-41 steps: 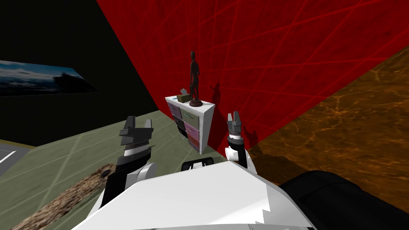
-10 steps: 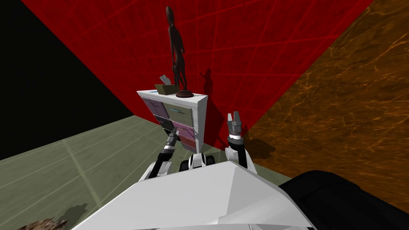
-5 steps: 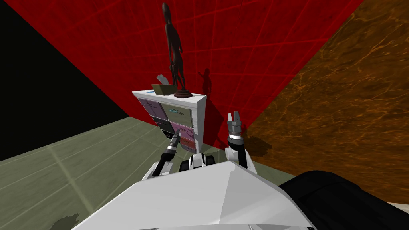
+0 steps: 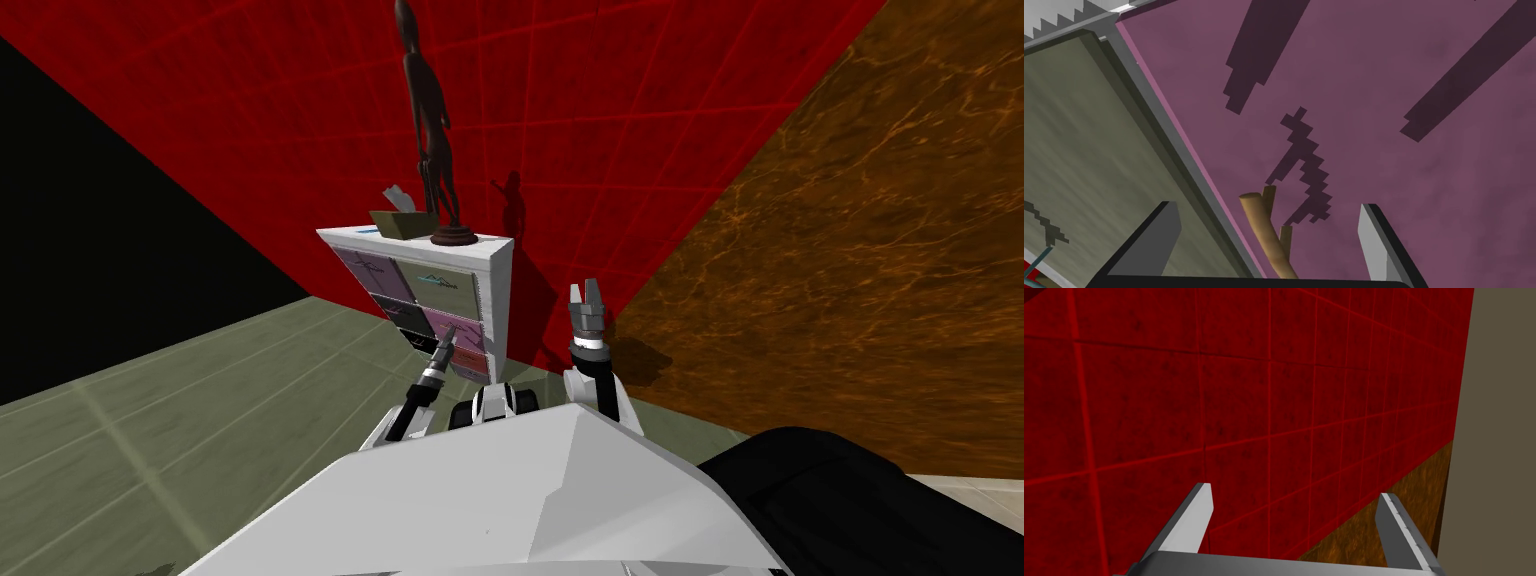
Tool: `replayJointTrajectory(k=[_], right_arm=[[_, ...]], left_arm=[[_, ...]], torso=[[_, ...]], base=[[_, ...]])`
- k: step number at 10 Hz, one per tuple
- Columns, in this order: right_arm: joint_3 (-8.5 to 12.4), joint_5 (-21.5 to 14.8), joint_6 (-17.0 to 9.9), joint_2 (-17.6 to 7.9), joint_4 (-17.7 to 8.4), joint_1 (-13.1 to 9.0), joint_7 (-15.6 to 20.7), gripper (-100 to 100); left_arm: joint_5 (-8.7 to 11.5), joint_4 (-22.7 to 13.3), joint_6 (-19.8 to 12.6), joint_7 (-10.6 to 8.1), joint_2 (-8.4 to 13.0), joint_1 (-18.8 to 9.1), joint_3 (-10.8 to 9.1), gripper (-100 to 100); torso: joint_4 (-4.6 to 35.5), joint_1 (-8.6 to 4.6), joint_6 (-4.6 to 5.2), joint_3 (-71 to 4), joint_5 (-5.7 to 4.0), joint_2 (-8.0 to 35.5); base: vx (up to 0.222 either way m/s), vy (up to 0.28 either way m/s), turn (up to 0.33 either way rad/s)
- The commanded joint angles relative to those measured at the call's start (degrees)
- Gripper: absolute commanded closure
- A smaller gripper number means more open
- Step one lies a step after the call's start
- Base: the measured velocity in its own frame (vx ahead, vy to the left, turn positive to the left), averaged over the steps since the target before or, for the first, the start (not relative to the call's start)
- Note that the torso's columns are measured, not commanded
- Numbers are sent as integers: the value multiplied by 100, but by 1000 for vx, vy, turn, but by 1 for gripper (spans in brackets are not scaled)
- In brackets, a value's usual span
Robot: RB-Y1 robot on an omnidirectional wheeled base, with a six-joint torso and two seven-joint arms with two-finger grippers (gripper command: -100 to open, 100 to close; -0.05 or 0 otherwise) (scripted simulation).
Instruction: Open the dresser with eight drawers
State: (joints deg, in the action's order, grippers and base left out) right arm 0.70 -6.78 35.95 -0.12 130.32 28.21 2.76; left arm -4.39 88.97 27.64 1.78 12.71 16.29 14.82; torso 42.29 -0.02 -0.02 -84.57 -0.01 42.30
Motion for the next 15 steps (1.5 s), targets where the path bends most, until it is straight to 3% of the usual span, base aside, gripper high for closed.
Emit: replayJointTrajectory(k=[1, 2, 10, 11, 15], right_arm=[[0, 0, 0, 0, 0, 1, 0, 0], [0, 0, 0, 0, 0, 1, 0, 0], [0, 0, 0, 0, 0, -2, 0, 0], [0, 0, -1, 0, -1, -2, 0, 0], [0, 0, 0, 0, 0, 1, 0, 0]], left_arm=[[8, 93, -84, -14, 17, -12, -7, -100], [9, 107, -111, -18, 19, -15, -8, 100], [10, 478, -89, -99, 228, 327, 125, 100], [32, 746, -299, -148, 298, 334, 119, -100], [76, 1340, -756, -253, 482, 414, 105, -100]], torso=[[-4, -9, 2, -11, -2, -21], [-4, -3, 1, -6, -1, -8], [-2, 21, -9, 6, 4, 10], [-1, 21, -8, 11, 6, 13], [-3, -6, 8, -19, -2, -33]], base=[[52, -12, -3], [8, -2, 1], [-145, 69, 28], [-89, 25, 18], [16, -21, 9]])
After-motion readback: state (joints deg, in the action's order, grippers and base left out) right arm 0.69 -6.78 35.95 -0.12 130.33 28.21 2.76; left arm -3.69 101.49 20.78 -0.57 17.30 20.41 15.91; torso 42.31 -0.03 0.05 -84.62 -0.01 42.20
